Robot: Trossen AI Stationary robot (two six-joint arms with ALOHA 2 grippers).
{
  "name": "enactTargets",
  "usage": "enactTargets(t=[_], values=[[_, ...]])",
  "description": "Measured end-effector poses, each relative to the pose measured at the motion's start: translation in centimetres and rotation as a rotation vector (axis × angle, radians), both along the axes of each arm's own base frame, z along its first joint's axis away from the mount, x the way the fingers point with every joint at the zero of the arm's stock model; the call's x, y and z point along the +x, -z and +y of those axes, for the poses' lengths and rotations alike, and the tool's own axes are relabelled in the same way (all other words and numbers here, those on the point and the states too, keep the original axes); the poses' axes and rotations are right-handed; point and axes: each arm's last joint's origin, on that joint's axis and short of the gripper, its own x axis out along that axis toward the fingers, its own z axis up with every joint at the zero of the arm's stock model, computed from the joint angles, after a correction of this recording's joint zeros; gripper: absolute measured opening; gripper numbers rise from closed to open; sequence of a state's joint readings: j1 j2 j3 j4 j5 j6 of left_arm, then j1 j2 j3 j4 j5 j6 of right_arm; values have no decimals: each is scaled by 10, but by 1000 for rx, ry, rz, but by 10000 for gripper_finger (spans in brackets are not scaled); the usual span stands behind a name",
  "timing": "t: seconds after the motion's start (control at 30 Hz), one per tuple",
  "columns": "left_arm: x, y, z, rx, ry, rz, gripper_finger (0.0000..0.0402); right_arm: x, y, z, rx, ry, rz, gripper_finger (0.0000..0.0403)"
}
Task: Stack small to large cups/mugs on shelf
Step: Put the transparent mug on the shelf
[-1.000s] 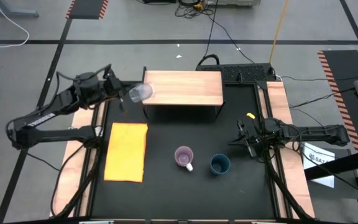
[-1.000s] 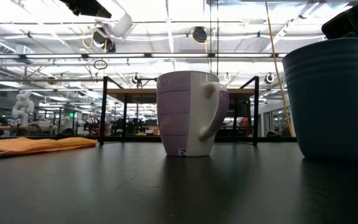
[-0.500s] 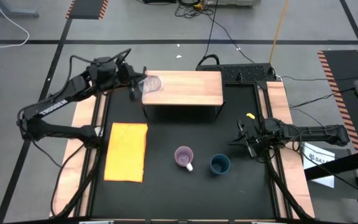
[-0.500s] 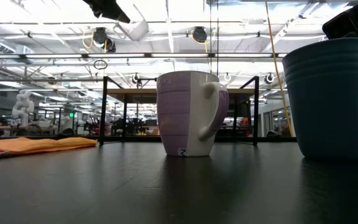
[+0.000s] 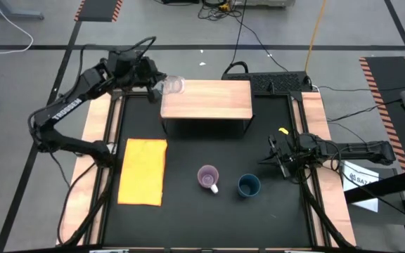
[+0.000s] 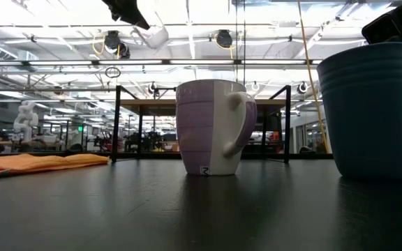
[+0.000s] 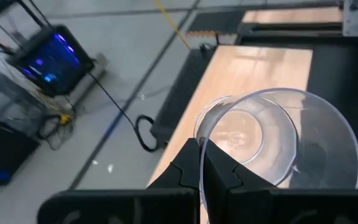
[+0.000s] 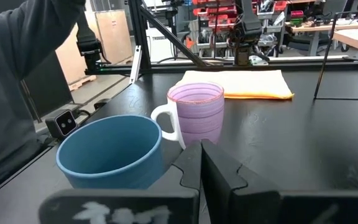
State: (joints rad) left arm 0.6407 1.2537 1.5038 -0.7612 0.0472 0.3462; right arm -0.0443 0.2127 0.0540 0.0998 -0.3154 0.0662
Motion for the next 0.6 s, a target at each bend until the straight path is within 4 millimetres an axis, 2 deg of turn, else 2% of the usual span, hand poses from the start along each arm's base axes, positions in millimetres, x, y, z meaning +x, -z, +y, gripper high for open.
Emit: enactTargets(t=[0.2,0.4,0.6], values=[[12,-11,8,-93,19,86,0,0,0,0,-2,0,-1,0],[22,-19,17,-115,14,135,0,0,0,0,-3,0,-1,0],[28,-16,25,-127,-19,208,0,0,0,0,-1,0,-1,0]])
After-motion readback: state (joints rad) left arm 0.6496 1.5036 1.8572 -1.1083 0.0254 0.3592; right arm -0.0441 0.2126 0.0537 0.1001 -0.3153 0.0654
